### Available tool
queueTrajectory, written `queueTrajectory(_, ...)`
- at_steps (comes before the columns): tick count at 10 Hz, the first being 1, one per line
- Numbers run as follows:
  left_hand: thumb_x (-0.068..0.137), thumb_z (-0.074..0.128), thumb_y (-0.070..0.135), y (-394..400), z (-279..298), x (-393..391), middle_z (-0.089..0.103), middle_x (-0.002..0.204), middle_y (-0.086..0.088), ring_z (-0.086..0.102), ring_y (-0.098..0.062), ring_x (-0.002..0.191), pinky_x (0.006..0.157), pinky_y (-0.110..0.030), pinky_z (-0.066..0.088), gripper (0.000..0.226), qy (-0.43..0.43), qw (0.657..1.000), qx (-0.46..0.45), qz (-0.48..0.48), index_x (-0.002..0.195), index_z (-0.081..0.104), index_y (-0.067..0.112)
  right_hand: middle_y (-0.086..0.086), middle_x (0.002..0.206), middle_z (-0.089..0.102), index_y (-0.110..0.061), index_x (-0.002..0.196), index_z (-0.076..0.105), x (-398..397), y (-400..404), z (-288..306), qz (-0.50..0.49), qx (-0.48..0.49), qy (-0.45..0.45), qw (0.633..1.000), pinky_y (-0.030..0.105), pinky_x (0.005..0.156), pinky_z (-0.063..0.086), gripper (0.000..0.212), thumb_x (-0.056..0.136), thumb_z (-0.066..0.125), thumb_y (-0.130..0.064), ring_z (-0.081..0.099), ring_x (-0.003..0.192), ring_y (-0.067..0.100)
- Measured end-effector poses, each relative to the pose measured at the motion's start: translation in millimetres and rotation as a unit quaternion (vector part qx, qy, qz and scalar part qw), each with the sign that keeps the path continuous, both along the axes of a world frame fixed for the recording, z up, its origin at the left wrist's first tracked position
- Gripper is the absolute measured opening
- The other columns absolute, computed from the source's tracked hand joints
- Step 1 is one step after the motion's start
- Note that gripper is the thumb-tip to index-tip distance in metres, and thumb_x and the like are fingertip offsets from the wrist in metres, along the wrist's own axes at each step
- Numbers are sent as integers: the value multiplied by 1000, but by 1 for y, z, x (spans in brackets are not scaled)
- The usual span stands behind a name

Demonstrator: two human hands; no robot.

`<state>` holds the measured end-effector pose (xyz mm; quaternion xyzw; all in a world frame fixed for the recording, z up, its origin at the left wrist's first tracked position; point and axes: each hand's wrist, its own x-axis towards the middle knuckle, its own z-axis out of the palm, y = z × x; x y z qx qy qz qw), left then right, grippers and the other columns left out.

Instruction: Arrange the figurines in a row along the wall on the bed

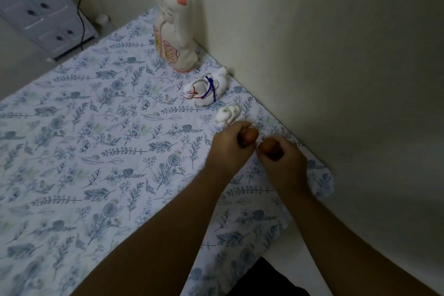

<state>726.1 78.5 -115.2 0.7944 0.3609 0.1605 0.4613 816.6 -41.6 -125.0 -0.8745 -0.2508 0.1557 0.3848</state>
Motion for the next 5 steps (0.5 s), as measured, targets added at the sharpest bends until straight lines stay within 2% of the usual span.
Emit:
queueTrajectory(1, 78, 82, 11, -3, 0, -3, 76, 104, -3, 69, -14, 95, 86, -20, 53, 43, -1, 1000, 5, -1, 119, 70, 15, 0, 84, 68, -17, 89, 70, -7, -7, 0, -7, 7, 2, 1000, 21, 67, 50, 9, 83, 76, -17, 63, 80, 15)
queueTrajectory(2, 79, 81, 10, -5, 1, -4, 76, 108, -3, 70, -14, 98, 88, -19, 52, 45, -9, 1000, 5, -2, 122, 69, 14, -4, 82, 65, -17, 88, 68, -9, -11, 1, -2, 11, -3, 1000, 13, 66, 48, 10, 82, 76, -15, 61, 78, 12)
queueTrajectory(4, 79, 80, 9, -4, 3, -4, 71, 124, -5, 67, -17, 113, 100, -31, 53, 60, -12, 1000, -1, -13, 136, 60, 14, -8, 92, 62, -19, 101, 65, -11, -9, 4, 20, 2, 20, 1000, 8, 70, 43, 28, 77, 81, -16, 62, 88, 13)
queueTrajectory(5, 84, 79, 19, -10, 7, -20, 65, 135, -6, 59, -18, 124, 106, -30, 45, 62, 1, 1000, -12, -1, 141, 55, 14, 0, 120, 59, -21, 129, 55, -20, -12, 10, -20, 1, 31, 999, 22, 87, 49, 64, 72, 84, -29, 56, 113, 18)
